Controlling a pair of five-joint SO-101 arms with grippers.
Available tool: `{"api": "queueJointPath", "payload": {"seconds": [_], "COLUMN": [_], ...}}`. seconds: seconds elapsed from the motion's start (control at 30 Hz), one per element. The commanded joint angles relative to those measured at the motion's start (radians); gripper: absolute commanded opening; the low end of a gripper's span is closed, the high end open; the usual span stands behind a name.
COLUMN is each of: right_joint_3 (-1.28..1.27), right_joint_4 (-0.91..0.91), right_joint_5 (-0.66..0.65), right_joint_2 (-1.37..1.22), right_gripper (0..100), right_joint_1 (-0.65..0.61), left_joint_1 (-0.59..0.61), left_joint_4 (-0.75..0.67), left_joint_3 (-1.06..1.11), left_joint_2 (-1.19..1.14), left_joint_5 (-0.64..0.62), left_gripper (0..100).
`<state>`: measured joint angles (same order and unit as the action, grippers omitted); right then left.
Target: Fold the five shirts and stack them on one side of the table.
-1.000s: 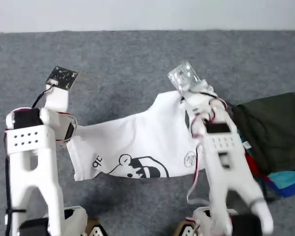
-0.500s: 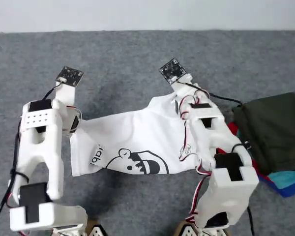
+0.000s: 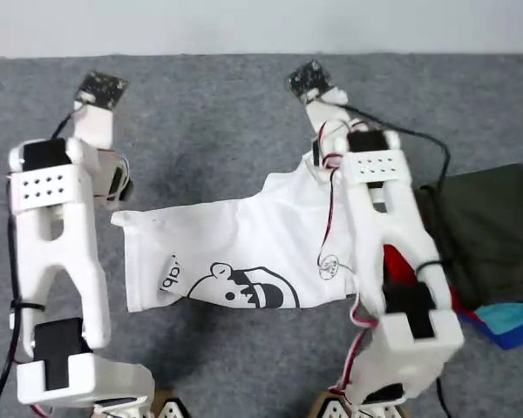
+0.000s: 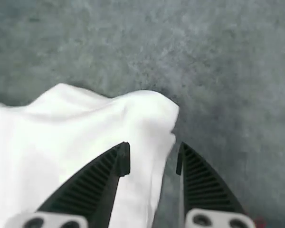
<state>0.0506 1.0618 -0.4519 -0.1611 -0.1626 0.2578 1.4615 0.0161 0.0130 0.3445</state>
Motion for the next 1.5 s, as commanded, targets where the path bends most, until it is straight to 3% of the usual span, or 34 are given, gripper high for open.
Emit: {"api": "queueJointPath", "payload": {"seconds": [0.0,0.07,0.17,0.27,0.4,0.77,0.97,1.13,1.27,1.37,1.47], "right_joint_3": [0.051,0.046,-0.043,-0.203,-0.434,-0.873,-1.097,-1.231,-1.258,-1.250,-1.244], "right_joint_4": [0.229,0.372,0.499,0.492,0.361,0.125,-0.225,-0.478,-0.547,-0.570,-0.575], "right_joint_5": [0.005,0.003,-0.048,-0.063,-0.063,-0.064,-0.060,-0.058,-0.058,-0.061,-0.068], "right_joint_2": [0.151,0.199,0.262,0.326,0.443,0.739,0.722,0.651,0.596,0.579,0.576], "right_gripper": [16.7,16.7,16.7,16.7,16.7,16.6,16.6,16.5,16.5,15.7,4.9], "right_joint_1": [-0.010,-0.010,-0.010,-0.007,-0.004,0.042,0.177,0.136,0.056,0.054,0.074], "left_joint_1": [-0.009,-0.043,-0.051,-0.054,-0.029,0.037,0.034,0.034,0.034,0.037,0.038], "left_joint_4": [0.161,0.307,0.296,0.295,0.284,0.040,-0.069,-0.094,-0.092,-0.092,-0.092], "left_joint_3": [-0.093,-0.090,0.050,0.189,0.325,0.555,0.636,0.656,0.656,0.653,0.650], "left_joint_2": [0.006,-0.003,0.023,0.038,0.032,0.031,0.031,0.031,0.031,0.031,0.031], "left_joint_5": [-0.025,-0.011,-0.038,0.005,0.051,0.107,0.107,0.107,0.107,0.107,0.109], "left_gripper": [16,16,16,16,15,12,12,11,10,2,1]}}
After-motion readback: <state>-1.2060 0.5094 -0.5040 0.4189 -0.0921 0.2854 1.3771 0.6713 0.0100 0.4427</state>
